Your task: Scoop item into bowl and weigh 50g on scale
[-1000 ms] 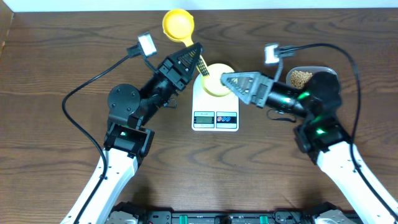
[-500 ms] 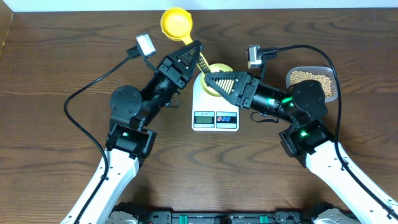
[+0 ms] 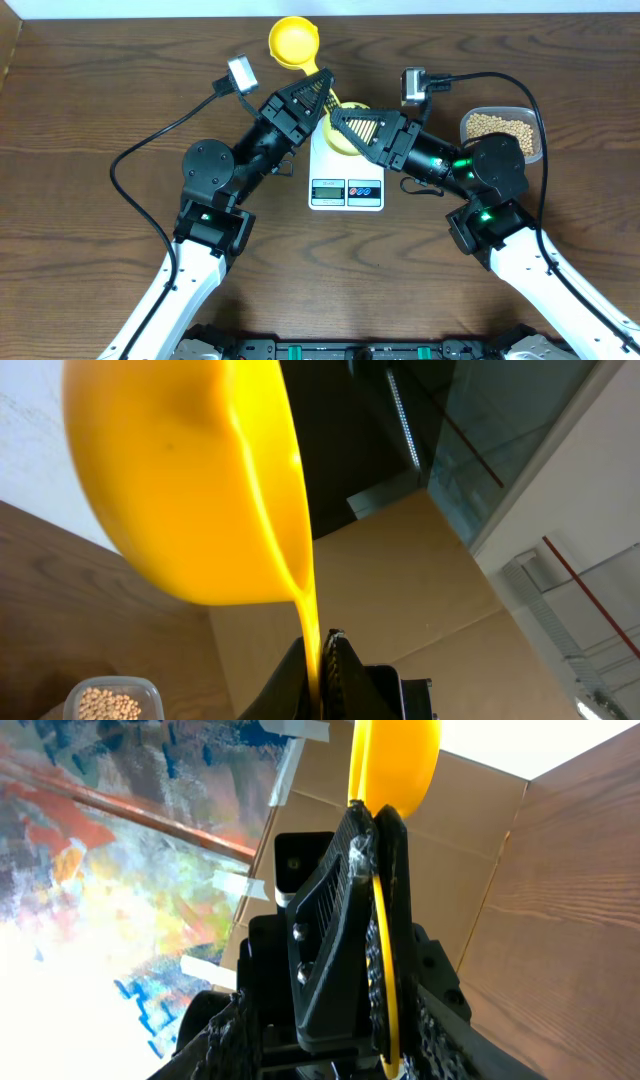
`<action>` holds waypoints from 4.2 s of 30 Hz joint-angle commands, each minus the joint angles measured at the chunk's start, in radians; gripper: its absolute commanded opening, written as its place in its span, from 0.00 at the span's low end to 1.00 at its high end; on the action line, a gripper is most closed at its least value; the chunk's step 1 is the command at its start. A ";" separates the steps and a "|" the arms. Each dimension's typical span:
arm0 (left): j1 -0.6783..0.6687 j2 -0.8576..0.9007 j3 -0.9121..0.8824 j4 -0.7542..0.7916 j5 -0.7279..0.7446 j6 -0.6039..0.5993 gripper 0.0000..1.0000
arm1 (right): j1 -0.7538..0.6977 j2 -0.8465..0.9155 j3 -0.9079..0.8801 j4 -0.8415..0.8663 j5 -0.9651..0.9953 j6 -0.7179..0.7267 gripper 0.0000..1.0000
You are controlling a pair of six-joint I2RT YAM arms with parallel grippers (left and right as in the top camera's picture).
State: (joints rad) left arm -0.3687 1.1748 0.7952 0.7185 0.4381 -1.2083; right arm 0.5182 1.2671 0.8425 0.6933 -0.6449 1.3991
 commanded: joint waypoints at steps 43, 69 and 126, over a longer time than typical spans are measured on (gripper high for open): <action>-0.042 -0.013 0.010 0.010 -0.040 -0.002 0.07 | 0.008 -0.005 0.011 0.003 0.067 0.018 0.25; -0.042 -0.013 0.009 0.004 -0.027 -0.002 0.84 | -0.001 -0.005 0.011 -0.034 0.189 -0.112 0.01; 0.106 -0.011 0.009 -0.374 -0.046 0.147 0.57 | 0.103 -0.130 0.046 -0.595 0.241 -1.090 0.02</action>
State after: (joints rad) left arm -0.2634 1.1694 0.7956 0.3435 0.3241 -1.0798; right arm 0.6102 1.1435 0.8650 0.0929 -0.4072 0.3492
